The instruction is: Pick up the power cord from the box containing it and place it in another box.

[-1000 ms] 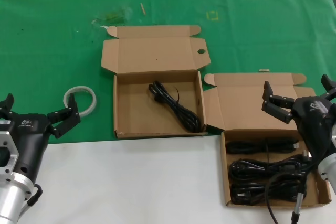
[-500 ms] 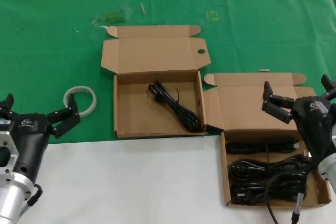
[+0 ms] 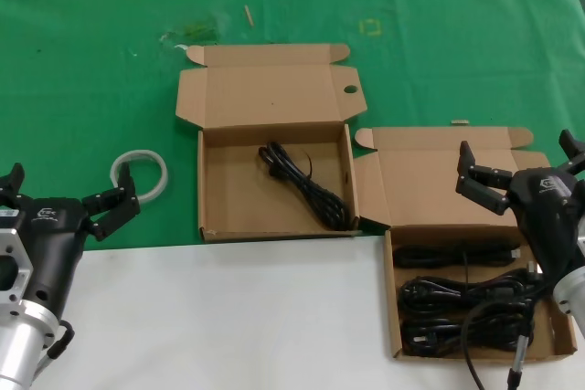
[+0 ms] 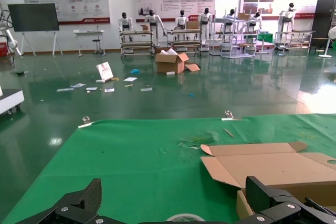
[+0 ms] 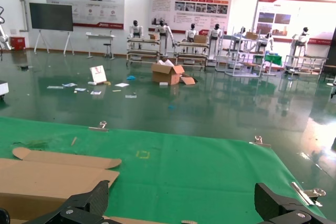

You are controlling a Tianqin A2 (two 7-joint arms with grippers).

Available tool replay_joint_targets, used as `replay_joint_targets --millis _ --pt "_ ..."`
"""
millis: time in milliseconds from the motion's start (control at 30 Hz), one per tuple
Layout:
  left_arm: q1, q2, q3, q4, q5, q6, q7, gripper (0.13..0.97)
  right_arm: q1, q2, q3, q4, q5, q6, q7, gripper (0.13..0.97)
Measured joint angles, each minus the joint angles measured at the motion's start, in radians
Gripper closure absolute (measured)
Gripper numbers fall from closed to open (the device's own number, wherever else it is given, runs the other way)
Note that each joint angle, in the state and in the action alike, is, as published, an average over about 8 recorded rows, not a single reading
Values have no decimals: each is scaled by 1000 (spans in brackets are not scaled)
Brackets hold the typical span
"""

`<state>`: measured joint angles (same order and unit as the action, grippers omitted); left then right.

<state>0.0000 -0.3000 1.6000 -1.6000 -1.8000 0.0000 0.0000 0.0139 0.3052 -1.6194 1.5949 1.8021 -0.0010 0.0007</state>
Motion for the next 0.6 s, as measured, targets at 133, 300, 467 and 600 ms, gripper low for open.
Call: replay_joint_targets --millis 133,300,467,600 --pt "0 0 0 0 0 0 0 132 0 0 0 0 0 0 0 129" --pt "0 0 0 0 0 0 0 132 0 0 0 0 0 0 0 129" --pt "0 0 0 0 0 0 0 132 0 0 0 0 0 0 0 129" --pt "0 0 0 0 0 0 0 132 0 0 0 0 0 0 0 129"
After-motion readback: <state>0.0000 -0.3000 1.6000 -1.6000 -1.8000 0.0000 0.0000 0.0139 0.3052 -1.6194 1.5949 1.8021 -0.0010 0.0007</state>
